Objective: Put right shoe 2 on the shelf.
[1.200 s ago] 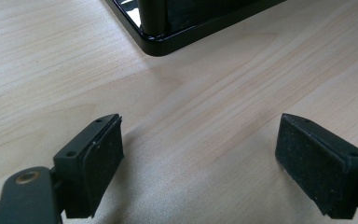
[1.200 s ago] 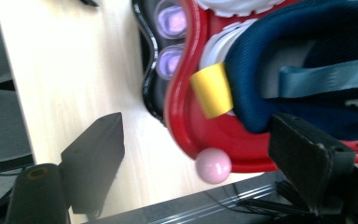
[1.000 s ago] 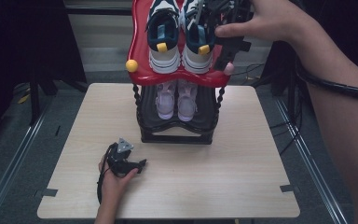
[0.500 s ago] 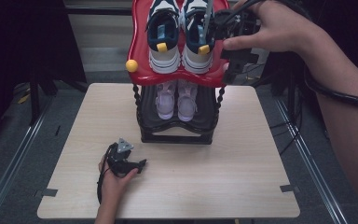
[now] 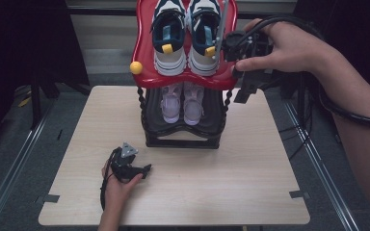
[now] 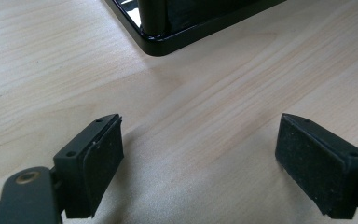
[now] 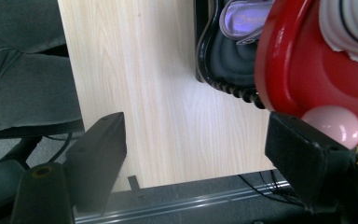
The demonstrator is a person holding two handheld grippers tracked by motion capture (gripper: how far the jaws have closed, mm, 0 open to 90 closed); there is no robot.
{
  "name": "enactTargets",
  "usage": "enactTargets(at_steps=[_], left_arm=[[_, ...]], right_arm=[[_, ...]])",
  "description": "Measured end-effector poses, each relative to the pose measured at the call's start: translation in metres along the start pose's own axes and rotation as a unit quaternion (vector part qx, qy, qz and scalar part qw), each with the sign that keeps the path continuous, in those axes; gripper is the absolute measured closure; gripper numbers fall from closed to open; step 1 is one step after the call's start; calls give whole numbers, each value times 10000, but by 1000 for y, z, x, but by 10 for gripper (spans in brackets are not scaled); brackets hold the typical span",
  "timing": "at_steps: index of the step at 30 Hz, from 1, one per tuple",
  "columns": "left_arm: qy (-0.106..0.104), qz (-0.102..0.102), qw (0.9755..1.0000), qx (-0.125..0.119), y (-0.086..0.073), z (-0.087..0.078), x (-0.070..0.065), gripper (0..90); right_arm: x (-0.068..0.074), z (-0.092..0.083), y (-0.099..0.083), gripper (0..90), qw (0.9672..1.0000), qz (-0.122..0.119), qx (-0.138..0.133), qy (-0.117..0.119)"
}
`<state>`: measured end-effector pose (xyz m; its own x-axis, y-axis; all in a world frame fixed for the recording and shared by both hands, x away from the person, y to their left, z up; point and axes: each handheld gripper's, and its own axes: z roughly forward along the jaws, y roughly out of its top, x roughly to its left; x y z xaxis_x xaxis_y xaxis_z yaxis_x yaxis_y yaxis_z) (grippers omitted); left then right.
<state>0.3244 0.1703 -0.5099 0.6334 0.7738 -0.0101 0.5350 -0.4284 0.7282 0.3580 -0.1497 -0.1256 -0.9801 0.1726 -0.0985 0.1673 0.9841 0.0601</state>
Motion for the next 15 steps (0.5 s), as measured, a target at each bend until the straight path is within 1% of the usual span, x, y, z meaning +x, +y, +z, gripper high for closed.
enactTargets(at_steps=[5,9,12,13,14,15], left_arm=[[-10,-19,10000,-2,0,0,0,146],[-8,-20,10000,-1,0,0,0,146],[-8,-19,10000,-1,0,0,0,146],[-13,-20,10000,-3,0,0,0,146],[-15,-20,10000,-2,0,0,0,146],[-12,-23,10000,0,0,0,0,146]], right_arm=[[8,8,-9,204,9999,58,-49,67],[10,13,-15,204,9999,5,-93,109],[14,20,-22,204,9998,56,-50,169],[14,22,-23,204,9998,18,-74,180],[16,24,-25,204,9998,63,-72,201],[15,26,-26,204,9997,41,-91,211]])
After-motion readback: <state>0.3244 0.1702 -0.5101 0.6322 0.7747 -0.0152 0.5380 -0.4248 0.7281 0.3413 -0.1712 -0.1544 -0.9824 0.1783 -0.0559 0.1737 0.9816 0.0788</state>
